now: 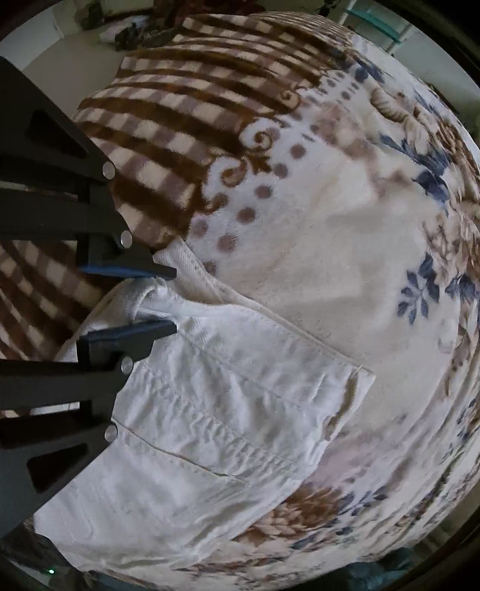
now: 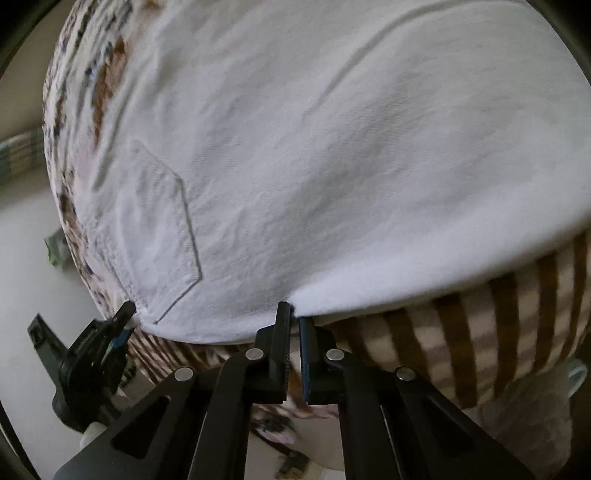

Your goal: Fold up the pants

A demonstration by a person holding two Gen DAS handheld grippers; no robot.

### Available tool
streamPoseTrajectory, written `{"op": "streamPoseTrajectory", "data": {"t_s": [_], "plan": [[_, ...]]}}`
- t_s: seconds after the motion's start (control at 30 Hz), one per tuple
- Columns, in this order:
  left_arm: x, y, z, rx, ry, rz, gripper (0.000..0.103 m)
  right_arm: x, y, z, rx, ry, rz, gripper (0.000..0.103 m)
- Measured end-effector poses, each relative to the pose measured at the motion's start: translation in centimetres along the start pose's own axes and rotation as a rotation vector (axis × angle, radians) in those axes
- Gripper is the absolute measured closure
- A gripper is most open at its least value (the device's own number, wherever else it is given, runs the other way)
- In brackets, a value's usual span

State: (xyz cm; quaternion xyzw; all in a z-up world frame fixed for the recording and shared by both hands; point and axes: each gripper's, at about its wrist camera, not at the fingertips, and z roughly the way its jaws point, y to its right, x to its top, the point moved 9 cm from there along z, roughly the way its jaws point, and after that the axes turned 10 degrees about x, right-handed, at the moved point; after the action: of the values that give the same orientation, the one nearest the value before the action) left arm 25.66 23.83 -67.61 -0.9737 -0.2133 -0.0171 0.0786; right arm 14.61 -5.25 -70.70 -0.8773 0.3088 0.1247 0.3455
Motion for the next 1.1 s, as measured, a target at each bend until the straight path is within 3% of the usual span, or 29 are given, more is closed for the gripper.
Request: {"op": "streamPoseTrajectory", "data": {"t_s": [0.03, 0.07, 0.1, 0.13, 0.17, 0.2, 0.23, 0.37, 0.5, 0.57, 0.73, 0.83, 0.97, 1.07, 1.1], "plan": [[0.0, 0.2, -0.5, 0.037, 0.003, 0.015, 0.063, 0.3, 0.1, 0.0, 0.011, -0.019, 0.005, 0.096], [-0.3, 0.5, -1.3, 0.066, 0.008, 0.039, 0.062, 0.2, -0.1, -0.2, 0.024, -0.043, -0.001, 0.091], [-0.5, 1.0, -1.9, 0.065, 0.014, 0.055, 0.058, 0.3, -0.2, -0.3, 0.028, -0.055, -0.012, 0.078], [-0.9, 1.8, -3.2, 0.077, 0.044, 0.086, 0.043, 0.3, -0.5, -1.0, 0.035, -0.064, -0.037, 0.068], [-1.3, 2.5, -4.2, 0.084, 0.072, 0.111, 0.031, 0.5, -0.4, -1.9, 0.04, -0.057, -0.056, 0.041], [-2.0, 3.9, -5.7, 0.094, 0.107, 0.151, 0.01, 1.0, -0.3, -3.6, 0.042, -0.019, -0.082, 0.022], [-2.7, 5.6, -6.7, 0.091, 0.135, 0.185, 0.003, 1.6, -0.1, -4.9, 0.042, 0.012, -0.096, 0.02], [-7.2, 15.1, -8.7, 0.038, 0.144, 0.377, 0.001, 4.9, 3.7, -11.8, 0.026, 0.141, -0.077, 0.02], [-13.1, 26.6, -8.8, -0.011, 0.103, 0.539, 0.001, 8.8, 12.0, -20.0, 0.01, 0.32, 0.059, 0.02], [-16.4, 32.1, -8.6, -0.041, 0.072, 0.613, 0.001, 10.6, 17.4, -25.5, 0.01, 0.46, 0.16, 0.02], [-21.7, 41.4, -6.6, 0.011, 0.07, 0.752, 0.001, 13.9, 29.3, -36.5, -0.01, 0.723, 0.329, 0.02], [-23.3, 44.0, -4.6, 0.045, 0.001, 0.748, 0.001, 15.7, 35.2, -39.4, 0.112, 0.796, 0.439, 0.021], [-23.0, 44.5, -3.2, 0.081, -0.03, 0.693, 0.0, 17.8, 37.9, -38.9, 0.358, 0.816, 0.502, 0.038], [-22.7, 44.6, -2.7, 0.075, -0.044, 0.661, 0.0, 18.8, 36.1, -39.2, 0.492, 0.843, 0.412, 0.076], [-22.7, 44.6, -2.5, 0.075, -0.049, 0.652, 0.0, 18.8, 35.1, -38.9, 0.514, 0.845, 0.395, 0.076]]}}
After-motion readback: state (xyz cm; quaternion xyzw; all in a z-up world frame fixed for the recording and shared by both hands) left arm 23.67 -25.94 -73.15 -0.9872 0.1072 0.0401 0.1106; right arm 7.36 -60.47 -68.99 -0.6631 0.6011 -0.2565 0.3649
